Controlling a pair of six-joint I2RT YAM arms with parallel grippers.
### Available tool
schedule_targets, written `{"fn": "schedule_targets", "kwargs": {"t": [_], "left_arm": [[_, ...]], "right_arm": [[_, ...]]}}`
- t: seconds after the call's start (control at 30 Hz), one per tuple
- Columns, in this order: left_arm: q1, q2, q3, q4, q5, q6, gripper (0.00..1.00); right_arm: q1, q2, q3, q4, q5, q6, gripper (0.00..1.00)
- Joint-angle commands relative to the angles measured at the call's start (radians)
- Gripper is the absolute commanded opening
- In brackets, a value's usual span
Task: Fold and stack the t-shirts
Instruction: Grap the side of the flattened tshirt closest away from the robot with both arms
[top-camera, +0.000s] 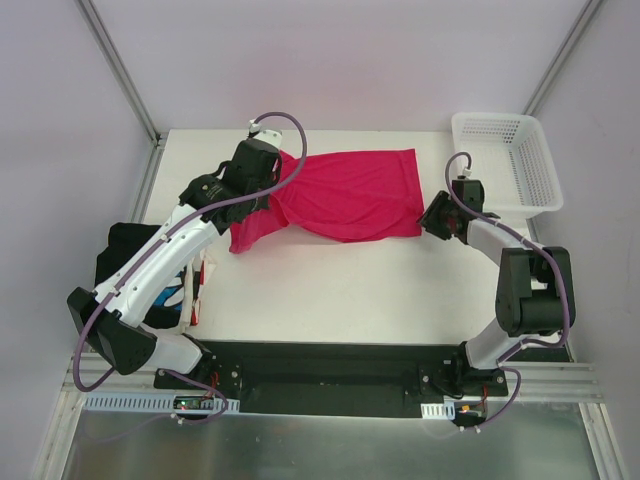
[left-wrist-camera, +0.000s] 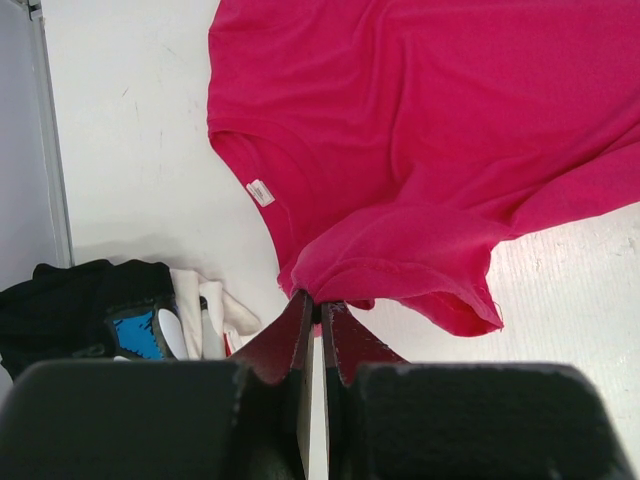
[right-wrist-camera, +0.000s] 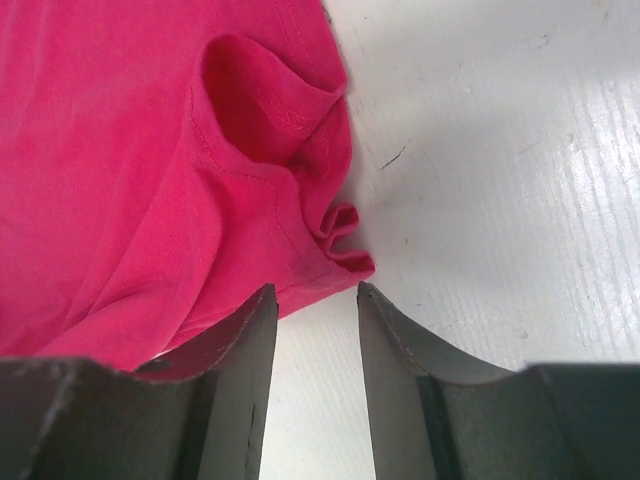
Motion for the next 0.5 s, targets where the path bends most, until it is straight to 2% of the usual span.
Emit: {"fn": "schedule_targets", "kwargs": {"t": [0.0, 0.47], "left_arm": [[0.007, -0.016, 0.014, 0.029, 0.002, 0.009, 0.0], [0.009, -0.017, 0.011, 0.029, -0.002, 0.015, 0.0]], "right_arm": [[0.005, 0.003, -0.011, 0.051, -0.008, 0.018, 0.4], [0.024, 0.053, -0.001, 0.076, -0.012, 0.035, 0.39]]}}
